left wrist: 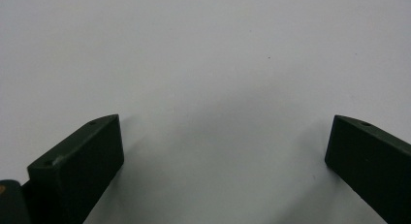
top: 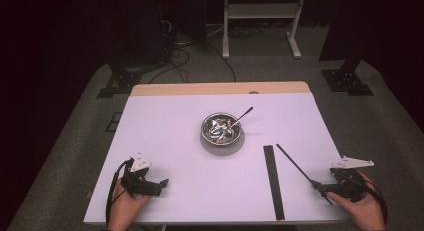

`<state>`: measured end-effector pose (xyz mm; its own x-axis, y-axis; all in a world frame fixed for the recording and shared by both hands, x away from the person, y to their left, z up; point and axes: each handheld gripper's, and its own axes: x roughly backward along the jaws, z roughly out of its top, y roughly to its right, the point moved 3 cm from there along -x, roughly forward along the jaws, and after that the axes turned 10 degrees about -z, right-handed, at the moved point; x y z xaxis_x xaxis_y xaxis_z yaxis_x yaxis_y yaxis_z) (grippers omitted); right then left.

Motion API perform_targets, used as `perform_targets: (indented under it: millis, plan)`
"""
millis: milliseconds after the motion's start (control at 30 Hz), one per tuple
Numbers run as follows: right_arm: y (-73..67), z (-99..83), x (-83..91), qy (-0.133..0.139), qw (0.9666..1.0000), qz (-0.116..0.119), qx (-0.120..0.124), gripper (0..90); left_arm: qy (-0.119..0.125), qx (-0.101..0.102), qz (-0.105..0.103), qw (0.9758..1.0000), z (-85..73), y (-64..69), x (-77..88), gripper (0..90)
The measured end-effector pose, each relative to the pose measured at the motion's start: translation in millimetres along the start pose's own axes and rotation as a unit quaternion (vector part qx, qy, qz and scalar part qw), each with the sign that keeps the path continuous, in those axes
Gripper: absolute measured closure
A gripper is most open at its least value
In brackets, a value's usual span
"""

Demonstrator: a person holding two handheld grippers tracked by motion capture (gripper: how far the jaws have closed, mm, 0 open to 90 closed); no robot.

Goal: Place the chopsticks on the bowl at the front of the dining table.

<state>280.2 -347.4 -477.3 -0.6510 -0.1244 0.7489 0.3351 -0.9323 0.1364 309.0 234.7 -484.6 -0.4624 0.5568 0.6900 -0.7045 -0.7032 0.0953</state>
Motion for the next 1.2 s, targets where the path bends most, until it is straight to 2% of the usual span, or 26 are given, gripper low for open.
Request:
perform_targets:
  millis: [300, 733, 933, 1200]
  plan:
    - [1.8, 0.8, -0.2, 0.004, 1.0000, 0.007, -0.005, 14.2, 0.000, 0.000, 0.000, 1.0000, 0.0, 0.0, 0.0, 0.0]
    - [-9.8, 16.4, -4.7, 0.016, 0.9997, 0.016, 0.005, 16.3, 0.000, 0.000, 0.000, 1.0000, 0.0, 0.0, 0.0, 0.0]
    - [-14.1, 25.0, -8.4, 0.024, 0.9995, 0.020, 0.006, 22.4, 0.000, 0.000, 0.000, 1.0000, 0.0, 0.0, 0.0, 0.0]
    - [-20.2, 33.2, -11.7, 0.027, 0.9991, 0.031, 0.012, 36.5, 0.000, 0.000, 0.000, 1.0000, 0.0, 0.0, 0.0, 0.0]
